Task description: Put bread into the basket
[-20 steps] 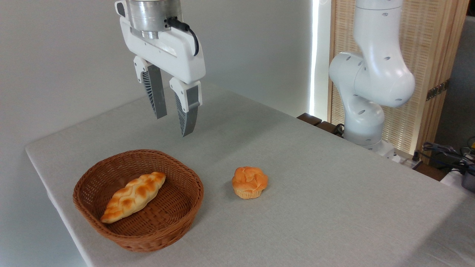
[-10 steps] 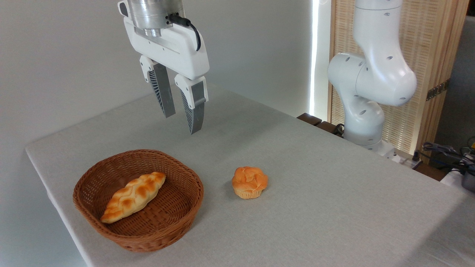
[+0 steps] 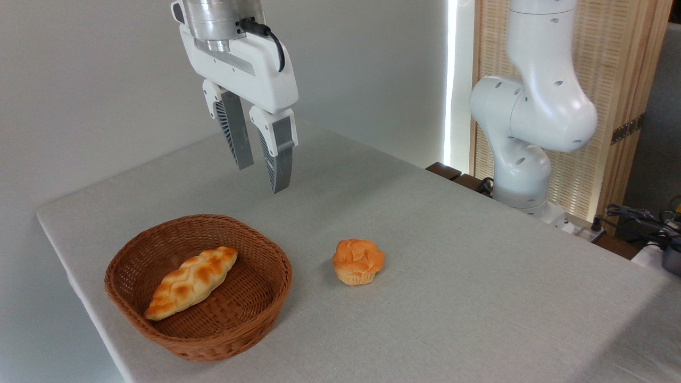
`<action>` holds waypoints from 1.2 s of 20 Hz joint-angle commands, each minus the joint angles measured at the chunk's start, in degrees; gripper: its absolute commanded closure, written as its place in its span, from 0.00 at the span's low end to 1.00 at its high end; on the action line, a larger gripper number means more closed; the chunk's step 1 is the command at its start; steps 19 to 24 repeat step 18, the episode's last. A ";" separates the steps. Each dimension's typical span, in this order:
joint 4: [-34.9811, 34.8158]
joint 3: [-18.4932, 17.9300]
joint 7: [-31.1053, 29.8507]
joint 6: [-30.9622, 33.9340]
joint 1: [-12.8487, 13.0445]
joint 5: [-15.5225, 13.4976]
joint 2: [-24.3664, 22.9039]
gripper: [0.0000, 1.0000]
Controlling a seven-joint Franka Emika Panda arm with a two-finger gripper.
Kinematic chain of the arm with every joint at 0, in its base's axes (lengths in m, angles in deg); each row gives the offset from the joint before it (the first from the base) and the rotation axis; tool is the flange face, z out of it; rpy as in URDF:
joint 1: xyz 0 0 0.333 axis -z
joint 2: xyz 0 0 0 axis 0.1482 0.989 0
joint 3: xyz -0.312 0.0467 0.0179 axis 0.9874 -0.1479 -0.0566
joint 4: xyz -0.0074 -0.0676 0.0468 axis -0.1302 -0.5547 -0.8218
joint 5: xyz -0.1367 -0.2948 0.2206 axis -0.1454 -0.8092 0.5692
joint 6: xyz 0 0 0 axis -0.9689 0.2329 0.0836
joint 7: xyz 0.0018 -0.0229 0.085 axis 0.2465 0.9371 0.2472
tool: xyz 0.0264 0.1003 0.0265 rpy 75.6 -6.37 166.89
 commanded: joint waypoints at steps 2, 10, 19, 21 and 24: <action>1.67 -1.38 1.11 1.65 0.52 0.81 0.59 0.00; 2.91 -3.15 1.20 1.65 1.67 2.39 0.85 0.00; 2.82 -2.97 1.11 1.74 1.67 2.48 1.03 0.00; 2.82 -2.97 1.11 1.74 1.67 2.48 1.03 0.00; 2.82 -2.97 1.11 1.74 1.67 2.48 1.03 0.00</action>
